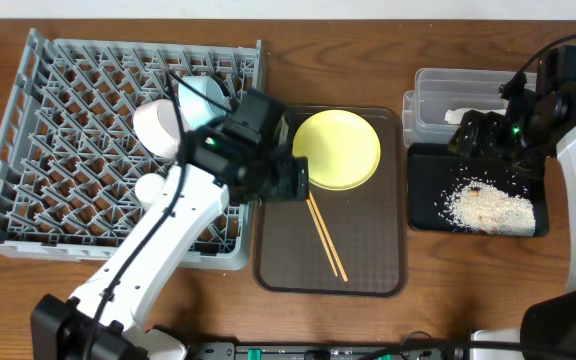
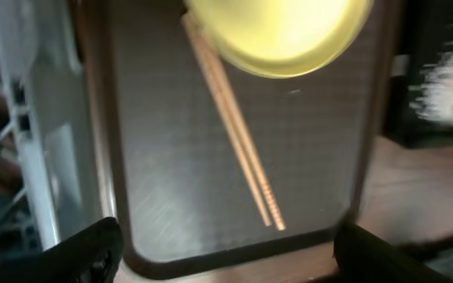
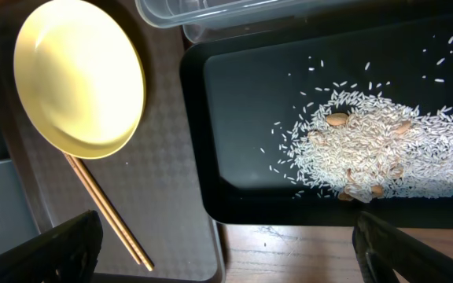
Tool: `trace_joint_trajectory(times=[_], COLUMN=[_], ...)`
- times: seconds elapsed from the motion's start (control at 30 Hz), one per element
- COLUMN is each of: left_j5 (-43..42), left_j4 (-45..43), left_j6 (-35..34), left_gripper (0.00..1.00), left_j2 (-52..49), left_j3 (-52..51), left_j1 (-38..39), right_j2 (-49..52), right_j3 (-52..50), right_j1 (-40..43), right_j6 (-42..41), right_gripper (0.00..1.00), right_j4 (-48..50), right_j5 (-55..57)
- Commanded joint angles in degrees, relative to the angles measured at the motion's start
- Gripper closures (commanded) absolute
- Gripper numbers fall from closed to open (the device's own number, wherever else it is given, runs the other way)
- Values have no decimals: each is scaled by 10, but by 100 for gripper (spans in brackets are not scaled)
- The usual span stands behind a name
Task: Sort waste into correct bins and load items into the dishwasher
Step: 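Move the left gripper back over the brown tray toward the chopsticks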
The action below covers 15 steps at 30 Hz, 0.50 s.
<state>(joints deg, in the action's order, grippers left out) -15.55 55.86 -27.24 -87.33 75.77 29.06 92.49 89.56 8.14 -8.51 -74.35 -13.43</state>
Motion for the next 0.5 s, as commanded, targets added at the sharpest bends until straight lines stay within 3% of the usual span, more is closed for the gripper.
trace_joint_trajectory(times=[0.0,0.47], left_j5=[52,62], left_j4=[2,-16], left_j6=[-61,-125], left_gripper=[12,12], left_j2=[9,8], left_j3=[-23,-73], left_j1=[16,39], right_j2=[-14,-14], right_j3=[6,6], right_j1=[5,5], right_j6=[5,5], right_gripper=[1,1], right_j4=[-1,-3], right_j5=[1,1])
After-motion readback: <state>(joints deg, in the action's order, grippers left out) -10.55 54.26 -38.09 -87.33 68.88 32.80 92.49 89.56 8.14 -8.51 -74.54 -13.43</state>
